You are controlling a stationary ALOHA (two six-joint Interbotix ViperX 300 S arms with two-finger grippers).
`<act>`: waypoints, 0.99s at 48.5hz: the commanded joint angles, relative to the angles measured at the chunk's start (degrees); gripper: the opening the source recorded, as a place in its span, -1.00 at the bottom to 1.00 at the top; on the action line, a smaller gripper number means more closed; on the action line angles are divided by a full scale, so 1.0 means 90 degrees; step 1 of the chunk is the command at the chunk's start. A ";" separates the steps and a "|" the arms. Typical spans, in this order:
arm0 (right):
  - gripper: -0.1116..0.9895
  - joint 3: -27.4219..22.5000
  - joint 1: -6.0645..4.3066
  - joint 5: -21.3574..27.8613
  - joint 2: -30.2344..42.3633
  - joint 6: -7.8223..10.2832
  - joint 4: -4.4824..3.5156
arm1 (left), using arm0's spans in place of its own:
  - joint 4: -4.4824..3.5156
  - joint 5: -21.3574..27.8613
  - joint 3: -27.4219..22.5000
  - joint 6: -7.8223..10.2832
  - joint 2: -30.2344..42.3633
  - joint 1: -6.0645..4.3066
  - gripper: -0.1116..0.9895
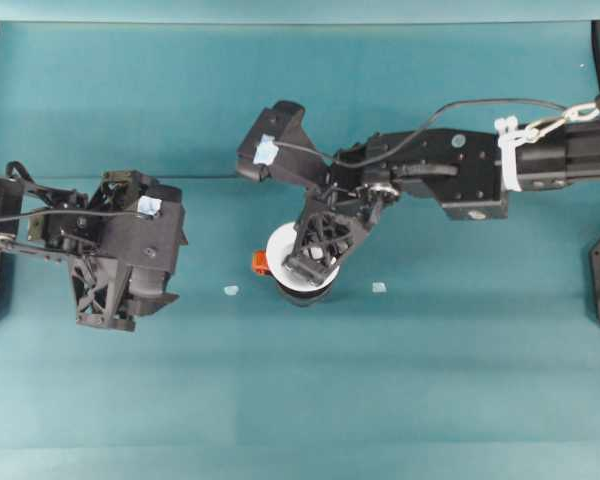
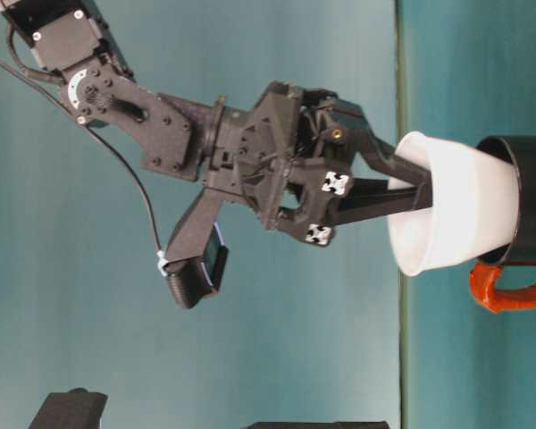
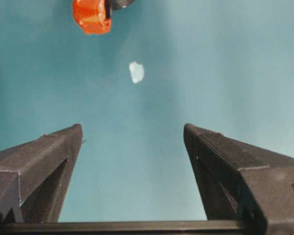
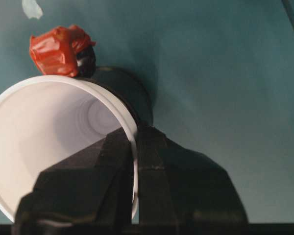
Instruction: Put the paper cup into the moved red handle cup holder.
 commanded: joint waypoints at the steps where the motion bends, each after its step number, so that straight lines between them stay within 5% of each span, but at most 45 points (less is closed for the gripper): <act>1: -0.99 -0.0029 0.0029 -0.0039 -0.0020 0.0068 0.0020 | 0.0020 -0.0039 -0.0049 -0.0010 -0.0059 -0.0020 0.84; 16: -0.99 -0.0059 0.0117 -0.0039 -0.0010 0.0059 0.0020 | 0.0020 -0.0029 -0.0049 -0.0010 -0.0059 -0.0010 0.84; 28: -0.99 -0.0059 0.0166 -0.0029 -0.0010 0.0049 0.0176 | 0.0010 -0.0029 -0.0010 -0.0010 -0.0059 -0.0029 0.84; 37: -0.96 -0.0078 0.0166 -0.0010 -0.0010 0.0039 0.0215 | 0.0020 -0.0029 -0.0010 -0.0010 -0.0059 -0.0039 0.84; 48: -0.58 -0.0146 0.0186 -0.0010 -0.0010 0.0039 0.0234 | 0.0020 -0.0039 -0.0010 -0.0010 -0.0059 -0.0039 0.84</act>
